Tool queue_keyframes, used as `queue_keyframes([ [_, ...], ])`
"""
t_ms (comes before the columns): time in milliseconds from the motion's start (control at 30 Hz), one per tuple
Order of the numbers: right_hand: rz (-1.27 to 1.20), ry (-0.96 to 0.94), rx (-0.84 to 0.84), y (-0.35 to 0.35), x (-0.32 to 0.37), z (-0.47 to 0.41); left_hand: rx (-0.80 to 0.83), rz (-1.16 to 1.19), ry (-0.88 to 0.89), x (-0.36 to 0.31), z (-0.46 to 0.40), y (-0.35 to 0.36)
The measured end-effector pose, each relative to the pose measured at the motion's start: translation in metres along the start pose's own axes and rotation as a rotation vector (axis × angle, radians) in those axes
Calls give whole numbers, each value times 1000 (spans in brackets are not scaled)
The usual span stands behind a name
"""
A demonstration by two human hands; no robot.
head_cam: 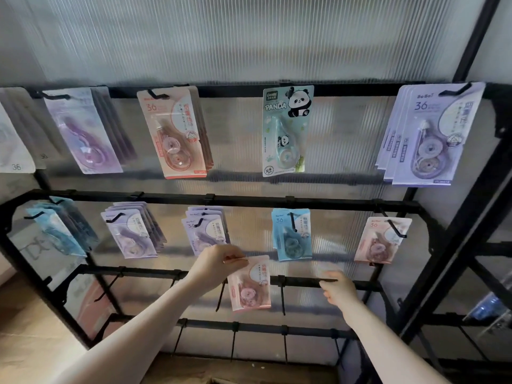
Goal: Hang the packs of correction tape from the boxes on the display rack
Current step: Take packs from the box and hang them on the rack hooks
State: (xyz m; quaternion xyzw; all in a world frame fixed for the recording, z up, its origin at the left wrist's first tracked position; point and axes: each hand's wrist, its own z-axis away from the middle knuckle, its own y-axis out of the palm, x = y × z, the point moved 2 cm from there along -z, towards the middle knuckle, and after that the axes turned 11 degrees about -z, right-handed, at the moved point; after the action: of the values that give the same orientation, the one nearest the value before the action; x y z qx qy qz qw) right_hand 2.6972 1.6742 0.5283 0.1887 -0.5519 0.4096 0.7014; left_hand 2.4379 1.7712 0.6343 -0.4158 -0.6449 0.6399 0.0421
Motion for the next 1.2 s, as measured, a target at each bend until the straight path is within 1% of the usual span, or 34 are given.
queue_keyframes([
  [167,224,-98,-149,-29,1,26,-2,-32,70,-17,-3,-1],
  [367,516,-165,-281,-73,5,54,5,-30,67,-45,-4,10],
  [500,707,-273,-311,-100,13,69,11,-5,37,-76,-3,22],
  [567,786,-367,-313,-113,16,75,2,-2,13,-93,-5,28],
  [667,863,-527,-310,-133,18,84,-32,17,-31,-124,-6,39],
  [767,961,-612,-307,-153,14,86,-88,26,-41,-157,-7,50],
  [900,1021,-665,-323,-173,4,83,-152,29,-20,-188,-10,59],
  [1000,1047,-694,-345,-183,-4,79,-153,26,3,-200,-17,65],
  [1133,1039,-682,-382,-189,-12,74,-171,4,25,-213,-33,73],
  [1200,1033,-711,-393,-192,-11,73,-169,4,40,-221,-42,78],
])
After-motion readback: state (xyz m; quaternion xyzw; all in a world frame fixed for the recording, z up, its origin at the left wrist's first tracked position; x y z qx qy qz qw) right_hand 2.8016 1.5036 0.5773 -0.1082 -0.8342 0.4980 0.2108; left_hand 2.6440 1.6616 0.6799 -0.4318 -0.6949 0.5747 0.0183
